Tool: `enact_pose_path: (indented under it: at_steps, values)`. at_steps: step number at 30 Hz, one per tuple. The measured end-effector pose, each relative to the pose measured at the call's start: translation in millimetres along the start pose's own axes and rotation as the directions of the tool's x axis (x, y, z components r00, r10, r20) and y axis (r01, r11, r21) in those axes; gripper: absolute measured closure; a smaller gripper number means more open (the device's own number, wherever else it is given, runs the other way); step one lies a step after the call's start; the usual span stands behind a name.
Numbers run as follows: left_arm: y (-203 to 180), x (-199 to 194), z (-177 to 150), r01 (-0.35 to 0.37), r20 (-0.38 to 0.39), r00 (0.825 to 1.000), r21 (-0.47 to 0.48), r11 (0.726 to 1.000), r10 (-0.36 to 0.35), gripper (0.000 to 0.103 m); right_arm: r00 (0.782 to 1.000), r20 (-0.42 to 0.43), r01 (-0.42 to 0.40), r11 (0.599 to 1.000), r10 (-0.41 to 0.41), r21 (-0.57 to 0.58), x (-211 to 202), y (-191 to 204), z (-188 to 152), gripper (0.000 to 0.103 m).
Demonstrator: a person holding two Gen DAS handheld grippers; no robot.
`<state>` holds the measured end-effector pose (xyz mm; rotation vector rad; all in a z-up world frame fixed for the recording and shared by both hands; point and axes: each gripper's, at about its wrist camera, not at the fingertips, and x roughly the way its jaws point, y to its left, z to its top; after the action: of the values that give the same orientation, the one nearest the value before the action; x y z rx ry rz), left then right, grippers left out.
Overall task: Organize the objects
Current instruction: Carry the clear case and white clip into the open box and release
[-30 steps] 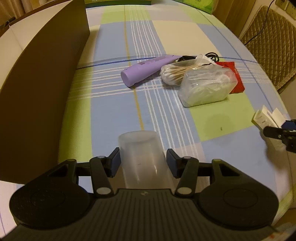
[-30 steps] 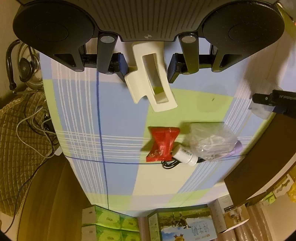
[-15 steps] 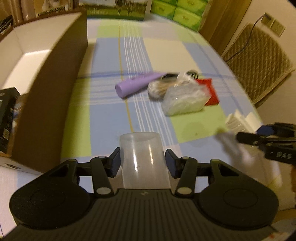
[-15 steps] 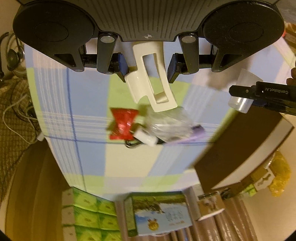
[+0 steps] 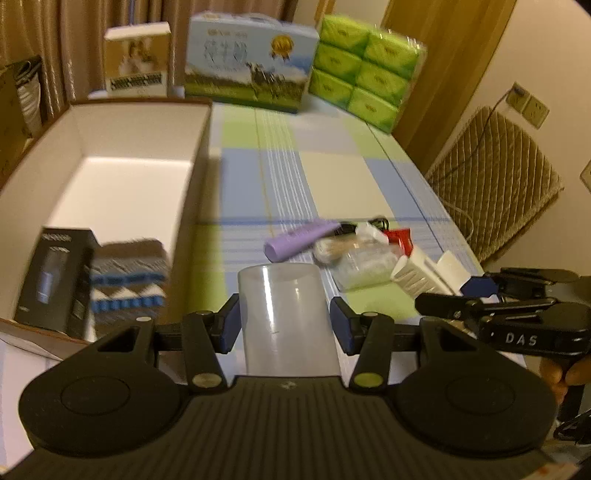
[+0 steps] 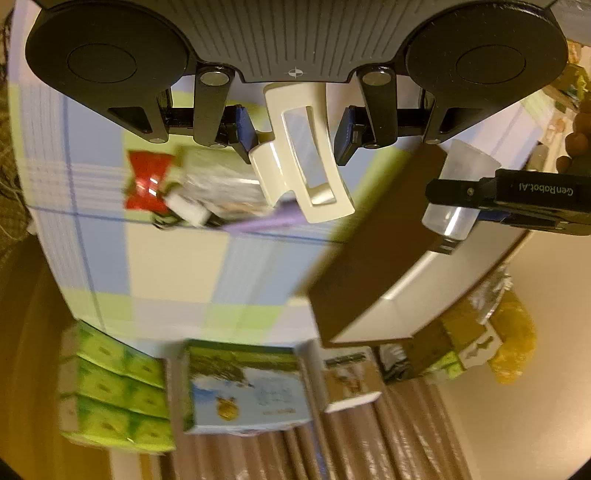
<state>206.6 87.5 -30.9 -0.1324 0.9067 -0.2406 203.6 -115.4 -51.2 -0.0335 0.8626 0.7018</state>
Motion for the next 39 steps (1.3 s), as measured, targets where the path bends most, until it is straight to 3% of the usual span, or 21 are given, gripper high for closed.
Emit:
enact_pose_path:
  at_steps: [12, 19, 30, 39]
  values:
    - [80, -48, 17, -0.088, 0.085, 0.992, -0.061, 0.994, 0.093, 0.057, 0.991, 0.024, -0.128, 0.988, 0.131, -0.089, 44, 89, 39, 0.061]
    - [129, -53, 23, -0.148, 0.085, 0.984, -0.075, 0.986, 0.154, 0.057, 0.987, 0.022, -0.155, 0.982, 0.159, -0.107, 85, 136, 62, 0.061]
    - [193, -27, 43, -0.193, 0.041, 0.980, -0.067, 0.979, 0.196, 0.057, 0.996, -0.016, -0.093, 0.992, 0.092, -0.086, 158, 163, 86, 0.061]
    - [217, 13, 68, -0.160, -0.004, 0.987, -0.033, 0.987, 0.160, 0.057, 0.998, -0.056, -0.018, 0.995, 0.013, -0.097, 205, 159, 106, 0.061]
